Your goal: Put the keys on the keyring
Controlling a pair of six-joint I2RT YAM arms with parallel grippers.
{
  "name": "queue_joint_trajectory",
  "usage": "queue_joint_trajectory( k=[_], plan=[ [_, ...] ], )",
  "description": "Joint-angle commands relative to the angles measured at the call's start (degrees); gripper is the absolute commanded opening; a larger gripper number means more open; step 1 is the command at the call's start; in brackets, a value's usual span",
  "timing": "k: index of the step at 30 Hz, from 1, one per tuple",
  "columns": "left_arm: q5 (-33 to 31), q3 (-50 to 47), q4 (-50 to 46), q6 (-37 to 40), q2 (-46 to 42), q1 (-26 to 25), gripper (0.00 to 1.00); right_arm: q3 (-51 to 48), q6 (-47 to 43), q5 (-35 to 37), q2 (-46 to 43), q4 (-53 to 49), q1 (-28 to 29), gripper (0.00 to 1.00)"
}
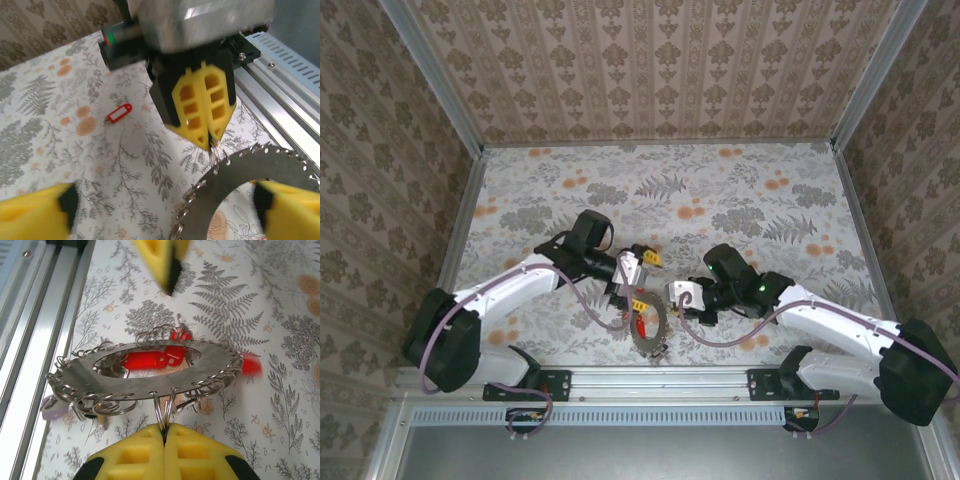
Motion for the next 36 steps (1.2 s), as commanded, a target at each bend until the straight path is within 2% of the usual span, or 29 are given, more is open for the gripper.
queue_joint_trajectory(
  k=[1,4,7,9,12,14,17,19,20,23,24,27,28,30,36],
  plan=[
    [-3.95,-1.62,0.66,-4.11,-5.71,-0.2,1.0,-0.78,7.74,-0.81,1.49,6.48,-0.34,0.0],
    [-14.63,-6.84,10.49,-17.63,-12.32,-1.03,1.0,-1.27,14.03,-0.12,3.3,10.94,-0.39,0.0],
    [-24.02,-9.96,14.82,-30.89,-17.64,-1.12,1.0,-1.99,17.41,0.5,4.49,14.94,-0.44,0.0],
    [-32.25,-9.94,13.92,-40.37,-20.21,-1.24,1.0,-2.36,17.53,0.8,4.95,16.76,-0.45,0.0],
    [-45.1,-7.06,5.93,-49.47,-22.88,-1.17,1.0,-2.03,17.12,0.42,5.61,18.15,-0.51,0.0],
    [-48.58,-7.71,5.77,-53.47,-25.7,-0.8,1.0,-1.45,17.35,0.04,6.22,18.68,-0.63,0.0],
    [-47.99,-13.08,12.91,-57.1,-31.65,-0.75,1.0,-0.95,18.33,0.22,7.05,19.83,-0.81,0.0],
    [-41.52,-15.95,16.1,-55.19,-33.39,-0.65,0.93,-1.26,20.01,1.07,6.99,21.68,-1.04,0.0],
    [-38.98,-16.23,15.9,-54.2,-33.09,-0.84,0.86,-1.39,20.87,1.48,6.86,22.52,-1.29,0.0],
    [-32.83,-15.82,15.01,-51.26,-29.14,-2.19,0.5,-2.0,21.99,2.82,6.16,23.98,-1.52,0.0],
    [-30.57,-16.0,15.54,-49.9,-27.54,-2.65,0.47,-2.31,21.64,2.95,5.79,24.11,-1.53,0.0],
    [-25.81,-15.3,16.53,-46.73,-22.32,-4.62,0.47,-3.57,20.25,2.4,4.56,25.42,-1.63,0.0],
    [-24.25,-14.47,16.45,-45.21,-20.67,-5.39,0.43,-3.73,19.54,2.16,4.2,25.26,-1.61,0.0],
    [-21.72,-13.15,16.19,-42.0,-16.97,-6.33,0.42,-3.87,18.98,2.26,3.93,24.85,-1.62,0.0],
    [-19.1,-9.84,13.96,-36.56,-9.41,-8.13,0.38,-4.61,15.99,1.24,3.47,24.73,-1.61,0.0]
  ],
)
